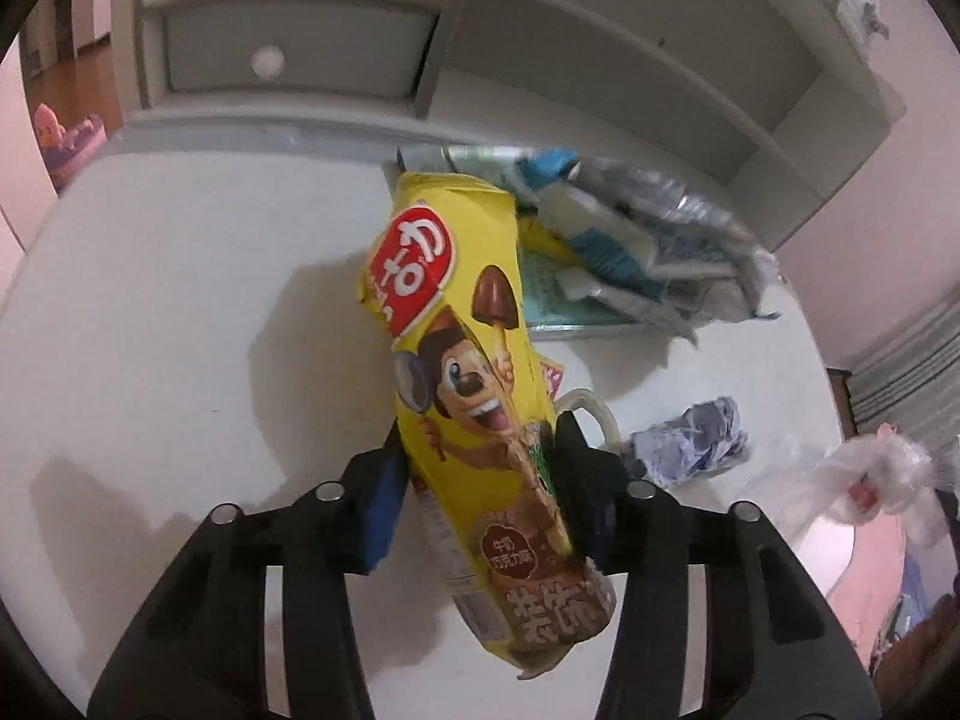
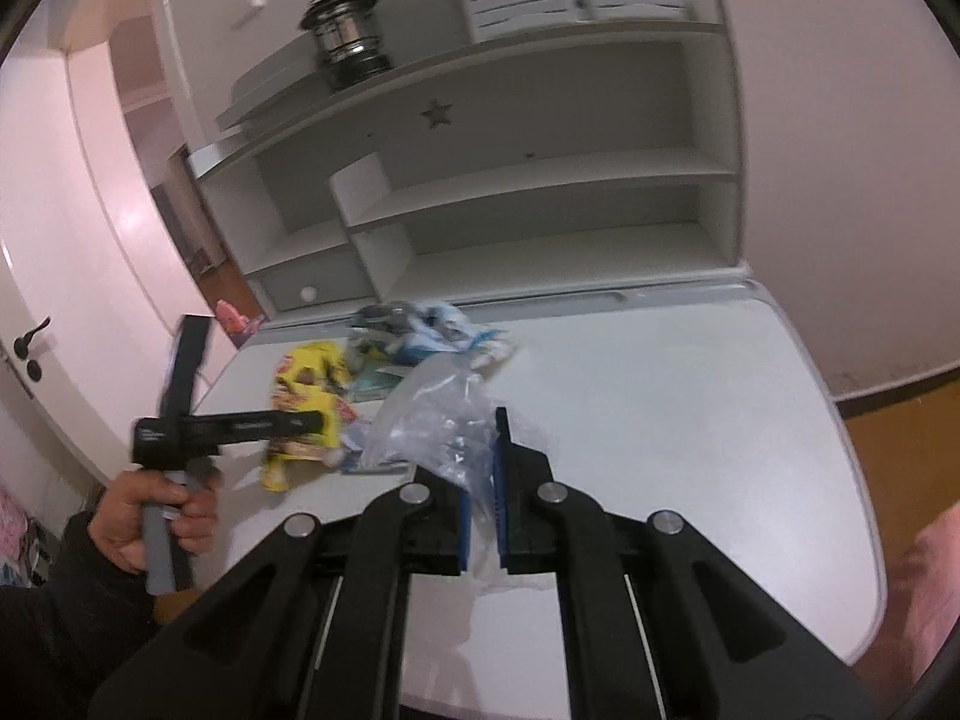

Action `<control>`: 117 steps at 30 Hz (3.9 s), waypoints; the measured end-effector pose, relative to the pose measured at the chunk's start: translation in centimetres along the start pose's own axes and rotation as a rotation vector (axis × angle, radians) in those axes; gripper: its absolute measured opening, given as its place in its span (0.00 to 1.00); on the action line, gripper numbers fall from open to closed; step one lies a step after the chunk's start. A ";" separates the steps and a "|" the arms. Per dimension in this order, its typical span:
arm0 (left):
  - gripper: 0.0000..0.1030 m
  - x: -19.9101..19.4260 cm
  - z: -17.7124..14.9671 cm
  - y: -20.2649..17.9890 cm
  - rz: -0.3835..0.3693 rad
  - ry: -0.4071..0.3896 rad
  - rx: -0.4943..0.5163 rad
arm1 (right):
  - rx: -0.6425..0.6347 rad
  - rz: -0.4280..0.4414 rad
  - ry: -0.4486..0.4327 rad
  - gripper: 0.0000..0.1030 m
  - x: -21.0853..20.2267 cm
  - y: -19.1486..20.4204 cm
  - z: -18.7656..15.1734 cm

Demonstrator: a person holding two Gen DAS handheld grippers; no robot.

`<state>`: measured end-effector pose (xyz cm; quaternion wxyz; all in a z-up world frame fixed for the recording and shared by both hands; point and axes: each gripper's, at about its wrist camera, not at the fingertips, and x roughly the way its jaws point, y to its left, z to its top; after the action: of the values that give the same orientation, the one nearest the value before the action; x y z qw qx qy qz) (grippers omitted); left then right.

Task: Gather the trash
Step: 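Carry both bags over the black bin and open both tools to drop them, then return both tools to the desk and grasp the pink candy box with the right tool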

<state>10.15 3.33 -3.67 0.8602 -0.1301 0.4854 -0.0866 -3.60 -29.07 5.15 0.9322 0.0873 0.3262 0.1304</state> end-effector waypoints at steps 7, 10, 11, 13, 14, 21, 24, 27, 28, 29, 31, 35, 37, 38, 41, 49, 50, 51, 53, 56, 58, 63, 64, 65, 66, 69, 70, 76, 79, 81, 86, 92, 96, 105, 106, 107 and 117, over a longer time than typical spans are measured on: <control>0.43 -6.9 0.0 -4.5 0.032 -0.177 0.167 | 0.112 -0.098 -0.077 0.05 -5.7 -6.9 -1.9; 0.44 -7.1 -1.2 -10.2 -0.050 -0.171 0.292 | 0.159 -0.188 -0.104 0.05 -8.9 -10.1 -3.5; 0.44 -6.9 -1.9 -12.6 -0.098 -0.158 0.337 | 0.184 -0.228 -0.119 0.05 -10.4 -11.4 -4.3; 0.44 -6.0 -3.8 -17.7 -0.201 -0.123 0.432 | 0.225 -0.293 -0.143 0.05 -13.0 -13.5 -5.7; 0.44 -5.5 -4.8 -20.5 -0.254 -0.105 0.485 | 0.257 -0.336 -0.158 0.05 -14.8 -14.9 -6.8; 0.44 -1.2 -15.1 -38.1 -0.569 0.061 0.819 | 0.435 -0.571 -0.161 0.05 -22.2 -21.8 -15.1; 0.44 1.8 -20.8 -44.0 -0.659 0.165 0.937 | 0.514 -0.636 -0.112 0.05 -22.5 -24.5 -19.6; 0.44 5.3 -24.4 -46.9 -0.687 0.217 1.022 | 0.591 -0.663 -0.028 0.05 -20.7 -27.2 -24.1; 0.44 6.8 -25.8 -47.7 -0.687 0.233 1.056 | 0.610 -0.675 0.003 0.05 -19.8 -28.0 -25.6; 0.44 8.3 -27.0 -48.1 -0.680 0.243 1.081 | 0.640 -0.681 0.040 0.05 -18.6 -29.2 -27.6; 0.44 11.6 -28.8 -48.9 -0.666 0.262 1.132 | 0.692 -0.681 0.084 0.05 -16.7 -30.9 -30.3; 0.44 18.6 -31.8 -50.1 -0.594 0.360 1.164 | 0.792 -0.671 0.162 0.05 -12.8 -34.8 -35.6; 0.44 21.3 -33.0 -50.1 -0.572 0.406 1.162 | 0.833 -0.660 0.195 0.05 -11.2 -36.2 -37.5; 0.44 22.2 -33.9 -50.1 -0.557 0.430 1.160 | 0.856 -0.651 0.216 0.05 -10.5 -37.1 -38.5; 0.45 25.0 -35.5 -50.3 -0.533 0.479 1.148 | 0.893 -0.632 0.250 0.05 -8.9 -38.6 -40.4; 0.53 29.0 -37.1 -50.8 -0.539 0.564 1.092 | 0.907 -0.596 0.257 0.05 -8.2 -39.8 -40.2; 0.63 28.2 -37.6 -50.9 -0.542 0.565 1.093 | 0.907 -0.593 0.258 0.05 -8.5 -39.8 -40.1; 0.64 28.2 -37.7 -50.9 -0.540 0.563 1.097 | 0.906 -0.593 0.259 0.05 -8.8 -39.9 -40.0; 0.66 27.7 -37.8 -51.2 -0.546 0.556 1.103 | 0.906 -0.587 0.256 0.06 -9.2 -40.1 -40.0; 0.74 27.0 -37.4 -51.5 -0.551 0.547 1.104 | 0.902 -0.584 0.251 0.33 -9.9 -39.9 -39.9; 0.77 26.3 -37.1 -51.5 -0.552 0.530 1.106 | 0.885 -0.615 0.224 0.74 -10.7 -39.5 -39.7; 0.82 22.3 -34.9 -51.3 -0.559 0.452 1.111 | 0.874 -0.629 0.199 0.76 -12.8 -38.3 -38.4; 0.84 21.3 -34.4 -51.3 -0.563 0.437 1.116 | 0.873 -0.636 0.188 0.76 -13.5 -37.9 -37.9; 0.87 19.6 -33.8 -51.2 -0.575 0.415 1.122 | 0.869 -0.643 0.178 0.76 -14.2 -37.5 -37.3; 0.89 18.4 -33.4 -51.1 -0.590 0.401 1.126 | 0.859 -0.654 0.161 0.76 -15.2 -36.8 -36.4; 0.92 12.4 -31.5 -50.5 -0.640 0.323 1.155 | 0.803 -0.678 0.129 0.76 -17.5 -34.5 -33.2; 0.93 9.5 -30.3 -49.9 -0.656 0.280 1.160 | 0.770 -0.684 0.114 0.77 -18.1 -33.3 -31.8; 0.94 -0.4 -22.1 -42.1 -0.625 0.075 1.054 | 0.460 -0.610 -0.004 0.87 -16.5 -22.9 -19.7; 0.94 -2.5 -16.6 -34.5 -0.495 -0.012 0.957 | 0.332 -0.471 -0.018 0.87 -12.2 -17.7 -14.9; 0.94 -3.1 -13.8 -30.0 -0.397 -0.054 0.884 | 0.247 -0.343 -0.008 0.87 -8.0 -13.7 -11.6; 0.94 -3.9 -6.5 -14.7 -0.123 -0.108 0.613 | 0.038 -0.080 0.079 0.87 2.8 -3.3 -5.6; 0.94 -4.2 -3.4 -0.2 0.031 -0.098 0.328 | -0.124 0.072 0.154 0.87 11.5 6.2 -2.0; 0.94 -4.1 -2.0 5.0 0.020 -0.075 0.183 | -0.227 0.137 0.195 0.87 15.8 11.6 -0.5; 0.94 -3.6 1.8 8.6 0.029 -0.073 0.157 | -0.479 0.173 0.425 0.83 25.4 19.1 0.5; 0.94 -3.2 2.1 8.6 0.033 -0.066 0.168 | -0.488 0.162 0.440 0.83 26.2 19.4 0.6; 0.94 -3.3 2.3 8.4 0.034 -0.063 0.170 | -0.504 0.152 0.457 0.83 27.0 19.7 0.6; 0.94 -1.4 4.8 6.1 0.048 -0.090 0.254 | -0.525 0.113 0.323 0.57 23.1 19.0 1.1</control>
<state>13.68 10.20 -2.01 0.8925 -0.0120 0.4345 -0.1208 10.96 -4.17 -2.82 0.8503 -0.1603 0.4198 0.2740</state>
